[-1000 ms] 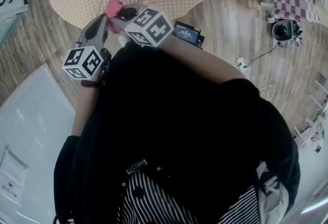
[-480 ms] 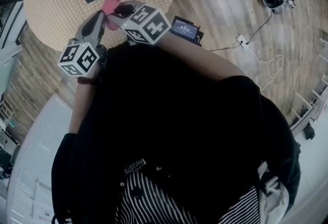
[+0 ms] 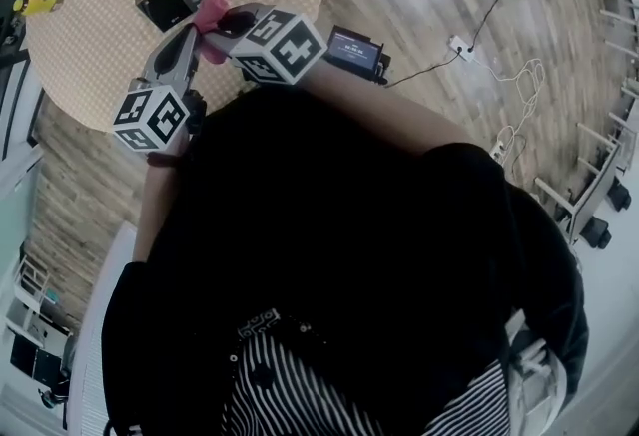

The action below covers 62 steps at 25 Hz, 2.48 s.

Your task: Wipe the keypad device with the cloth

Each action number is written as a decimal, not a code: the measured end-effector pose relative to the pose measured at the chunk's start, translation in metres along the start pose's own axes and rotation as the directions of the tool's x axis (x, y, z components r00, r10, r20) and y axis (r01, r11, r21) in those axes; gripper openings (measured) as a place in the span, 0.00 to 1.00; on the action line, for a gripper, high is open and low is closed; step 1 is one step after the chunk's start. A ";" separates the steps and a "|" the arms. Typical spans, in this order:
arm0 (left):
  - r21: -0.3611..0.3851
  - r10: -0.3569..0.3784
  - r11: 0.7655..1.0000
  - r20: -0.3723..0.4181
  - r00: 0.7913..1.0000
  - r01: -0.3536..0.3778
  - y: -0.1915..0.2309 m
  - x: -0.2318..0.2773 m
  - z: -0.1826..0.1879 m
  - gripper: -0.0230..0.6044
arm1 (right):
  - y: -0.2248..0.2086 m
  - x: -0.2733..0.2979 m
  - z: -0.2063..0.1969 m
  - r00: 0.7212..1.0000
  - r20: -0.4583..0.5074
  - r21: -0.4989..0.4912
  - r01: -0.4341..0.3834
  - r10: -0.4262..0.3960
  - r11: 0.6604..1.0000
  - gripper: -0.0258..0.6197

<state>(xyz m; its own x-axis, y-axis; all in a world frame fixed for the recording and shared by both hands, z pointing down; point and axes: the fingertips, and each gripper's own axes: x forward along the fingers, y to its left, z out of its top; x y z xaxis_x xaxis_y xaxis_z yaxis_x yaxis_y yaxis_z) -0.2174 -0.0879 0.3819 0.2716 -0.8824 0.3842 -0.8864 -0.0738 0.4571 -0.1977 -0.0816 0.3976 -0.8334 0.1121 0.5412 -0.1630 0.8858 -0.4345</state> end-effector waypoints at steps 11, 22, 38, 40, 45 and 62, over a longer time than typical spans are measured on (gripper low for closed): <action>-0.045 -0.038 0.998 -0.020 0.999 0.038 0.118 -0.083 -0.011 0.04 | 0.070 0.127 0.012 0.996 -0.092 0.022 0.020 -0.018 1.000 0.11; -0.022 -0.241 0.970 -0.124 0.962 0.241 0.157 -0.109 -0.031 0.04 | 0.095 0.173 -0.002 0.983 -0.094 0.098 0.167 -0.158 0.981 0.11; 0.083 -0.193 0.974 -0.187 0.963 0.211 0.177 -0.063 0.020 0.04 | 0.034 0.168 0.023 0.986 -0.009 0.209 0.167 -0.169 0.963 0.11; 0.093 -0.164 0.979 -0.184 0.969 0.184 0.184 -0.056 0.029 0.04 | 0.030 0.171 0.024 0.990 -0.005 0.232 0.142 -0.144 0.962 0.11; 0.130 -0.133 0.978 -0.227 0.965 0.166 0.197 -0.022 0.043 0.04 | 0.013 0.194 0.024 0.995 -0.025 0.216 0.100 -0.096 0.971 0.11; 0.249 -0.081 0.936 -0.533 0.842 0.248 0.211 0.075 0.004 0.04 | -0.050 0.210 0.001 0.998 -0.023 0.308 0.068 -0.064 0.949 0.11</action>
<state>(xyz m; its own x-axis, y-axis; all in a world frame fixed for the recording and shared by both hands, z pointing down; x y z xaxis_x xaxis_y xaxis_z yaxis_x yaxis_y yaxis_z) -0.3857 -0.1715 0.5035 0.5007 -0.4898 0.7137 -0.8559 -0.4034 0.3236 -0.3647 -0.1029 0.5323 -0.8091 0.0654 0.5840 -0.3737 0.7096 -0.5973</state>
